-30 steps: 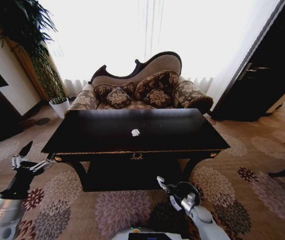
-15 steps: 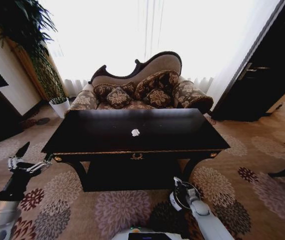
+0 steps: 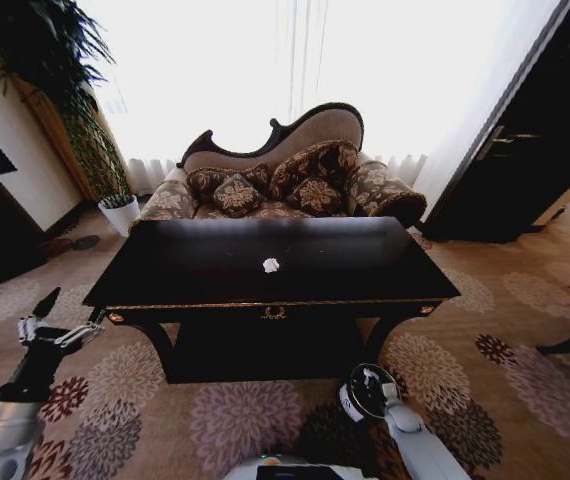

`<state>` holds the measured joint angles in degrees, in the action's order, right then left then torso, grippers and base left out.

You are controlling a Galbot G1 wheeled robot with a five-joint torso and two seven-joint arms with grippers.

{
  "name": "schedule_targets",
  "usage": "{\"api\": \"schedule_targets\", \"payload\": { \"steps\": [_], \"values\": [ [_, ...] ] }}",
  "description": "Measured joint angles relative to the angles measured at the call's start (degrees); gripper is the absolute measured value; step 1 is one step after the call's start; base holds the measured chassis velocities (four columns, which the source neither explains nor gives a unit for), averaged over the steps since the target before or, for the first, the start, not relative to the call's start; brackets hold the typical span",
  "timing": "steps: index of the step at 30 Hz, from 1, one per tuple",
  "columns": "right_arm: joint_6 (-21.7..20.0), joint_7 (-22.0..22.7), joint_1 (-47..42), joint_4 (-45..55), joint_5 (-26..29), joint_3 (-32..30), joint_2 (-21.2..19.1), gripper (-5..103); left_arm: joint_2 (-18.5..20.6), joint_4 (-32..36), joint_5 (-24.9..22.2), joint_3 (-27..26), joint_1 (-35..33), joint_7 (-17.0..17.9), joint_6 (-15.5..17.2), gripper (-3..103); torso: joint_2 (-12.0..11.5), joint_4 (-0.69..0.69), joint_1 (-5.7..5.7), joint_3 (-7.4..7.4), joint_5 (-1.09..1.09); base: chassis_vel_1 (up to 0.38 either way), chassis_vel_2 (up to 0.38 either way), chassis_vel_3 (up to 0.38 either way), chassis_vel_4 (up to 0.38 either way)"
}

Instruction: Move to the front of the table and place the trash on the table into the trash bin.

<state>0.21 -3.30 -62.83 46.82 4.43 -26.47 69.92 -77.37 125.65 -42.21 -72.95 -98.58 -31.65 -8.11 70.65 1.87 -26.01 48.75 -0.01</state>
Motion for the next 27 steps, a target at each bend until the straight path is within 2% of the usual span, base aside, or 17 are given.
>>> {"api": "schedule_targets", "payload": {
  "steps": [10,15,18,19,21,22,23,24,27],
  "values": [
    [-0.3,0.1,1.2,-2.3,1.6,0.3,-0.4,0,-1.0,0.9,0.2,0.5,-0.1,-0.1,0.0,100,0.0,-0.01,0.0,0.0,0.0,0.0,0.0,0.0,0.0],
    [-2.4,-0.1,1.4,-1.8,1.5,0.3,-0.4,0,-1.0,1.4,-0.1,-0.1,-0.4,-0.1,-0.1,100,0.0,0.0,0.0,0.0,0.0,0.0,0.0,0.0,0.0],
    [-2.6,-0.3,1.2,-1.5,1.5,0.2,-0.6,16,-1.3,1.8,-0.3,-0.3,-0.7,-0.1,-0.2,100,0.0,-0.01,0.0,0.0,0.0,0.0,0.0,0.0,0.0],
    [-2.6,-0.3,1.2,-1.5,1.5,0.2,-0.6,16,-1.3,1.8,-0.3,-0.3,-0.7,-0.1,-0.2,100,0.0,-0.01,0.0,0.0,0.0,0.0,0.0,0.0,0.0],
    [-2.6,-1.0,0.6,-1.0,1.8,0.2,-0.6,27,-1.6,2.2,-0.2,-0.1,-0.8,-0.1,-0.2,100,0.0,0.0,0.0,0.0,0.0,0.0,0.0,0.0,0.0],
    [-2.6,-1.0,0.6,-1.0,1.8,0.2,-0.6,27,-1.6,2.2,-0.2,-0.1,-0.8,-0.1,-0.2,100,0.0,0.0,0.0,0.0,0.0,0.0,0.0,0.0,0.0],
    [-2.6,-1.4,0.4,-0.6,2.0,0.2,-0.6,32,-1.8,2.5,-0.2,-0.1,-0.9,-0.1,-0.2,100,0.0,0.0,0.0,0.0,0.0,0.0,0.0,0.0,0.0],
    [-2.6,-1.5,0.2,-0.4,2.2,0.2,-0.6,32,-1.9,2.6,-0.1,0.0,-1.0,-0.1,-0.2,100,0.0,0.0,0.0,0.0,0.0,0.0,0.0,0.0,0.0],
    [-2.5,-1.8,0.0,0.1,2.4,0.3,-0.5,42,-2.2,2.7,0.0,0.0,-1.1,-0.2,-0.2,100,0.0,-0.01,0.0,0.0,0.0,0.0,0.0,0.0,0.0]
  ]
}}
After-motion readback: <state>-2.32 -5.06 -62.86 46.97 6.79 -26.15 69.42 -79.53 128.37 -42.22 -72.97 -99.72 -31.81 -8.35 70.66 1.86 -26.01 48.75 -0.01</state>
